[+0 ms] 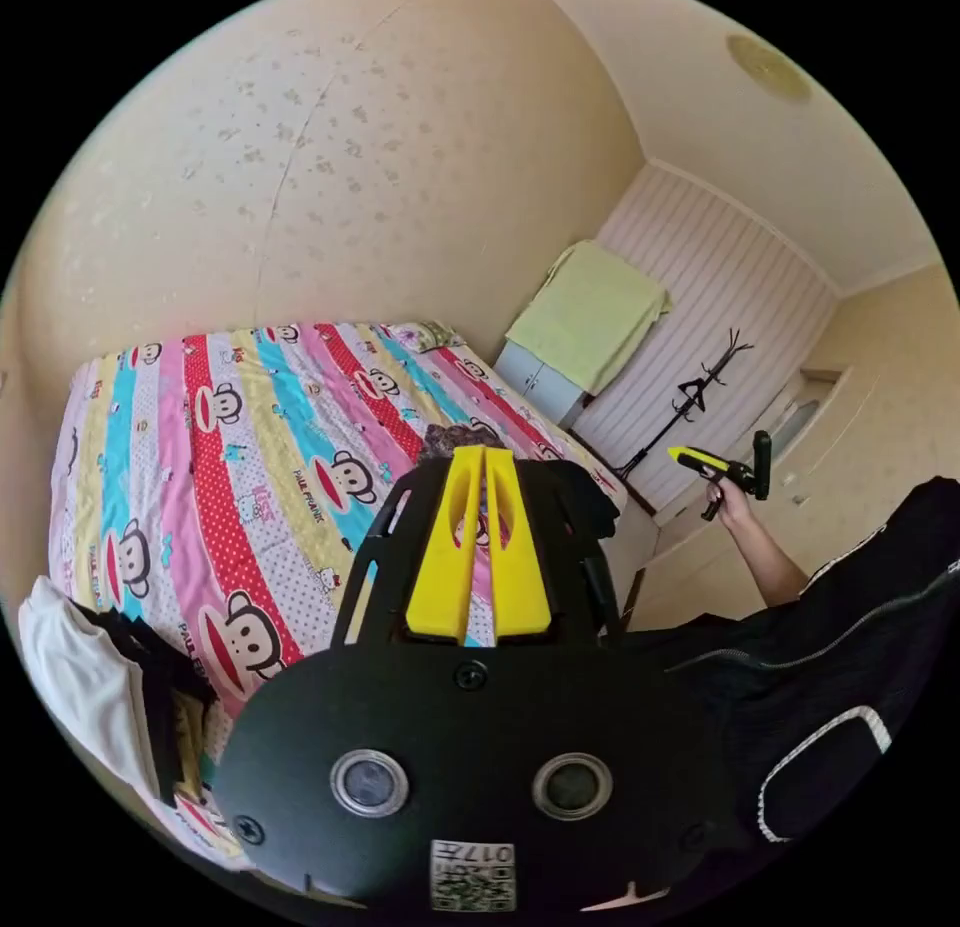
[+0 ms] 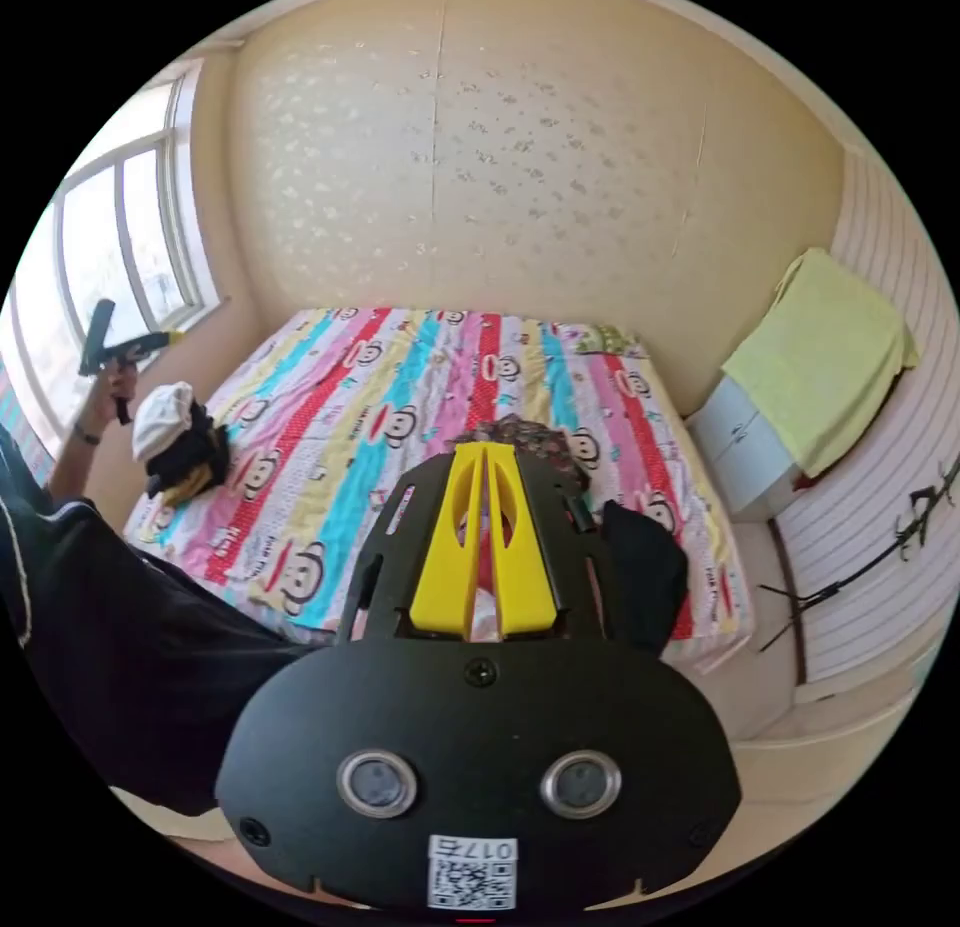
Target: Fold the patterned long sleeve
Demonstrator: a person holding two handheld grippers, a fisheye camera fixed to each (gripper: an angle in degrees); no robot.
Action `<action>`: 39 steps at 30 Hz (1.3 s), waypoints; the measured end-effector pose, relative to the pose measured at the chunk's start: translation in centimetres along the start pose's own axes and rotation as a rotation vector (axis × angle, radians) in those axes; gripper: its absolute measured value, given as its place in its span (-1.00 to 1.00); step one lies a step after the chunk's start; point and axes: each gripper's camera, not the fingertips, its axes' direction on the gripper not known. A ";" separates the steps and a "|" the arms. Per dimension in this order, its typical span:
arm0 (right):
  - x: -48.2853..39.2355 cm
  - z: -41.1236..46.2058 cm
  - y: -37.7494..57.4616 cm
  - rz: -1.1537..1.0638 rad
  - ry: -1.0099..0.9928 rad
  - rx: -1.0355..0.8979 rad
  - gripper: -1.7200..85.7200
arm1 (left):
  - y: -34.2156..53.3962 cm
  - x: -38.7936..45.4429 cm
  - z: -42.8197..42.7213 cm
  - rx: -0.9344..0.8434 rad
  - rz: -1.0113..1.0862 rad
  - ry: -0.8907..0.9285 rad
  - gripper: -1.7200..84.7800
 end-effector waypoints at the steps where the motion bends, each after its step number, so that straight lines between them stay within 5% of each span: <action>1: 0.0 -0.7 0.6 -0.017 0.051 0.010 -0.94 | 0.8 3.2 2.8 -0.006 0.084 -0.031 -0.97; 7: 1.5 -2.9 2.8 -0.066 0.167 0.010 -0.86 | 7.6 13.8 15.8 0.017 0.330 -0.210 -0.97; 14: 4.7 -1.0 2.5 -0.038 -0.026 0.172 -0.71 | 11.2 15.1 25.4 0.024 0.282 0.138 -0.98; 17: 4.6 3.4 -1.3 -0.139 -0.110 0.057 -0.67 | 12.3 14.9 29.5 -0.166 0.285 0.014 -0.98; 20: 3.2 8.6 -5.2 -0.212 -0.081 -0.058 -0.75 | 14.8 13.5 29.7 -0.116 0.246 -0.113 -0.98; 27: 0.1 25.0 -12.9 -0.188 -0.352 -0.283 -0.76 | 20.3 4.5 29.4 -0.125 -0.086 -0.122 -0.98; 32: -1.9 34.5 -15.3 -0.146 -0.387 -0.429 -0.73 | 21.4 1.8 29.8 -0.295 -0.100 -0.289 -0.98; 39: -2.2 41.2 -15.8 -0.075 -0.227 -0.579 -0.69 | 22.7 -5.7 30.6 -0.237 -0.256 -0.070 -0.98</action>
